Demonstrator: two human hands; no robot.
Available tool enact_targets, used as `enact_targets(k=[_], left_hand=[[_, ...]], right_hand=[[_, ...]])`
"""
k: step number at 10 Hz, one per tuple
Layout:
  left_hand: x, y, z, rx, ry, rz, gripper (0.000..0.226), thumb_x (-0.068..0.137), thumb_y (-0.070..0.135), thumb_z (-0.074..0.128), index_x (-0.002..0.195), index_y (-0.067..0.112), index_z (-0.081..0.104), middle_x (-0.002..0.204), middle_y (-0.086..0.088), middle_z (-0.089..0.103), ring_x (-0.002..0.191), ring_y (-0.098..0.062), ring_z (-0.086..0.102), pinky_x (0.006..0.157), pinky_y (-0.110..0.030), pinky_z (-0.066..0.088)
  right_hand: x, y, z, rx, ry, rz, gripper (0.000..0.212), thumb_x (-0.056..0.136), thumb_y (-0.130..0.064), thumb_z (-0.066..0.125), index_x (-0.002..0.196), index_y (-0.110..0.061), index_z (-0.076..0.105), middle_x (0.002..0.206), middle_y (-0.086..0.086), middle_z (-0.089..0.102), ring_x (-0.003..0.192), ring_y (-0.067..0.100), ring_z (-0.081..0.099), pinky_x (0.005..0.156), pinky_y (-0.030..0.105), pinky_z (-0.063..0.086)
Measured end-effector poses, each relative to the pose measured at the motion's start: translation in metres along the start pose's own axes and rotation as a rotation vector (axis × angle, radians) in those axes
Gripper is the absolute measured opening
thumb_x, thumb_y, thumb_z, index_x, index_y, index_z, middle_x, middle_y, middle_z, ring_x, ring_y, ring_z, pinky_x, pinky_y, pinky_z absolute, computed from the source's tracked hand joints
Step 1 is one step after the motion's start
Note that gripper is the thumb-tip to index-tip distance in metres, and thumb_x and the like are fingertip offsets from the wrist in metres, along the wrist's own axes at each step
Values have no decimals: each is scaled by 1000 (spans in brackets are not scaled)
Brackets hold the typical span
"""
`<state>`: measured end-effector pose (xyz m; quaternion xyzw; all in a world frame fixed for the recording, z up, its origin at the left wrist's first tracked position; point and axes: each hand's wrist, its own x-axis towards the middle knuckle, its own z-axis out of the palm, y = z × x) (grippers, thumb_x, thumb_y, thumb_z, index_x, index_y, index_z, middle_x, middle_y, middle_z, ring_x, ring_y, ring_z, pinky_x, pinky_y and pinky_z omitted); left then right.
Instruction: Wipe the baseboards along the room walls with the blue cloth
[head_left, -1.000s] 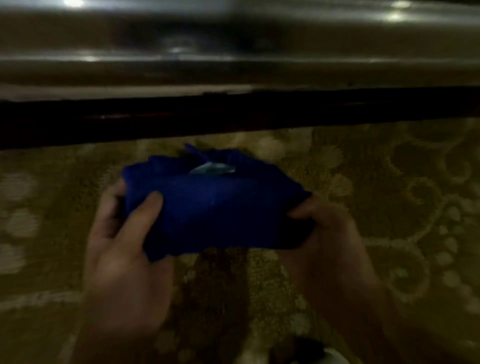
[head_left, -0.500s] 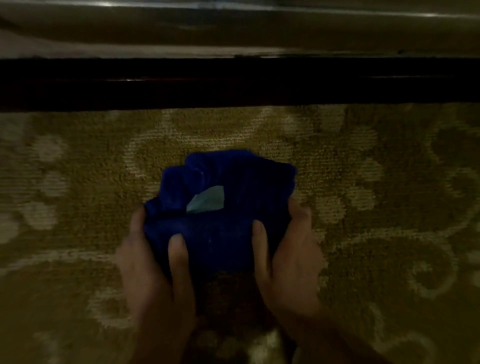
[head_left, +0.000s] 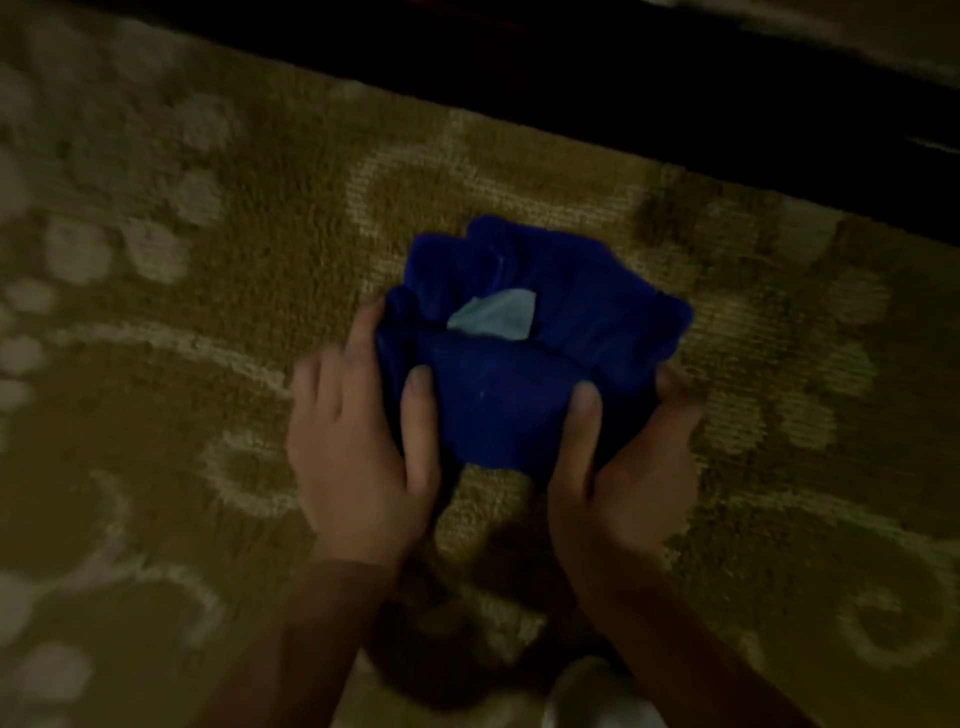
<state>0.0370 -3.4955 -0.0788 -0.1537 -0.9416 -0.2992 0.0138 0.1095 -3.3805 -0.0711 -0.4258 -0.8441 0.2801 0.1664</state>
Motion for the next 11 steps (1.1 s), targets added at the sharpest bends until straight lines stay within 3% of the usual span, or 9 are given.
enact_targets(k=[1,2,3,4,6,7,9,10,11], left_hand=[[-1,1,0,13,1,17,46,103,24,41,142,0,46,111,-19,62,101,-31,51,84,-33,38],[2,2,-4,36,-18,30,43,104,22,41,141,1,48,118,-19,62,103,-33,53,88,-35,39],[4,12,-9,69,-80,-24,45,105,24,36,142,2,47,126,-18,59,108,-33,54,93,-36,38],[7,30,-26,101,-245,-136,51,104,31,33,149,7,38,140,-15,53,121,-30,52,102,-37,38],[92,45,-90,99,-810,-410,53,99,34,54,147,16,43,140,-13,57,127,-34,55,100,-39,48],[77,47,-104,-5,-833,-502,58,99,34,55,149,11,39,141,-15,56,129,-35,54,106,-46,45],[28,55,-122,-134,-814,-483,45,102,31,46,147,22,42,137,-6,58,120,-26,58,88,-30,44],[27,63,-152,-248,-827,-451,41,101,29,47,140,21,51,133,-2,62,118,-21,59,90,-28,44],[37,78,-189,-364,-877,-422,33,99,23,46,127,14,59,121,-7,66,108,-24,63,93,-39,52]], right_hand=[[0,0,-2,-9,4,-32,49,99,-52,38,126,-11,38,105,18,68,85,32,69,70,28,47],[0,-3,1,-65,29,-47,44,96,-34,48,116,3,57,100,18,67,84,33,68,69,24,38],[2,-10,-5,-122,-11,-30,44,96,-35,45,114,3,60,103,18,66,88,34,67,64,26,40],[7,-21,-20,-179,-200,15,41,101,-34,41,125,-3,52,120,17,58,106,32,59,70,32,43],[45,-61,-43,-50,-634,525,52,102,-30,45,149,-17,27,152,15,31,133,32,41,104,42,39],[49,-62,-55,-62,-740,568,66,99,-32,52,154,-17,20,155,11,30,135,30,41,107,36,38],[18,-80,-63,-201,-729,549,92,98,-42,53,157,-7,-8,163,15,8,147,30,21,115,38,26],[5,-96,-87,-261,-667,587,86,97,-43,52,157,-6,2,162,17,13,147,32,22,117,41,27],[2,-129,-119,-189,-677,508,51,99,-39,48,139,-7,43,145,14,44,129,29,45,102,35,41]])
